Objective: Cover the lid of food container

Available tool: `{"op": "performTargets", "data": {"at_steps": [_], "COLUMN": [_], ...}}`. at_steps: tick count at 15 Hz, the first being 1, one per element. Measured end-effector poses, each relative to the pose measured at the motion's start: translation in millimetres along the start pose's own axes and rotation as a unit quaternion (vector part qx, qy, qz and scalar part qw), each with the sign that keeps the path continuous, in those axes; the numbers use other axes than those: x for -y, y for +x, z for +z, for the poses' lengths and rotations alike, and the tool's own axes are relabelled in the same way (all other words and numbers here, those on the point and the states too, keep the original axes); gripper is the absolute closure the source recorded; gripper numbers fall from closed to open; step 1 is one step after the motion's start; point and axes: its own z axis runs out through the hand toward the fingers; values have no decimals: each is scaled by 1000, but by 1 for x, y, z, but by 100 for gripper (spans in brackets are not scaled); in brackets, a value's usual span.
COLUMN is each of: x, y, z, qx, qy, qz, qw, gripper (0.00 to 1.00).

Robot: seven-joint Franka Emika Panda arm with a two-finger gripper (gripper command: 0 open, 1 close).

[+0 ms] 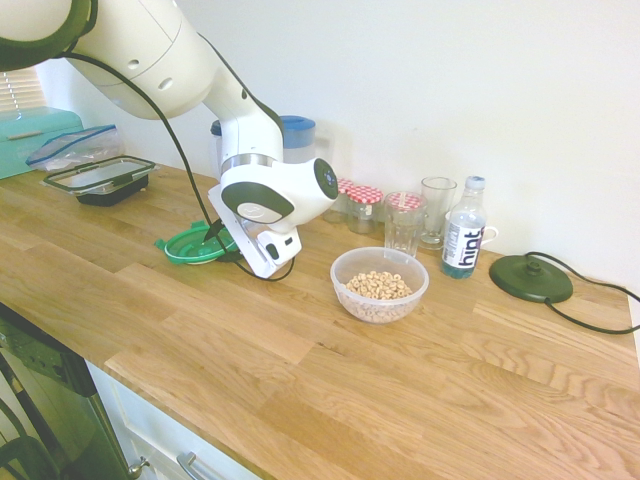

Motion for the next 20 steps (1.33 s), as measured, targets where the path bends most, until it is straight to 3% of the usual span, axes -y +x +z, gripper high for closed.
{"op": "performTargets", "data": {"at_steps": [13,17,20], "x": [-15,40,86], "y": [-5,-58,-124], "z": [-15,-67,-123], "qx": [-15,-70,-139], "qy": [-31,-120,-211], "qz": [-11,-33,-28], "qw": [999,990,967], "gripper": [100,100,100]}}
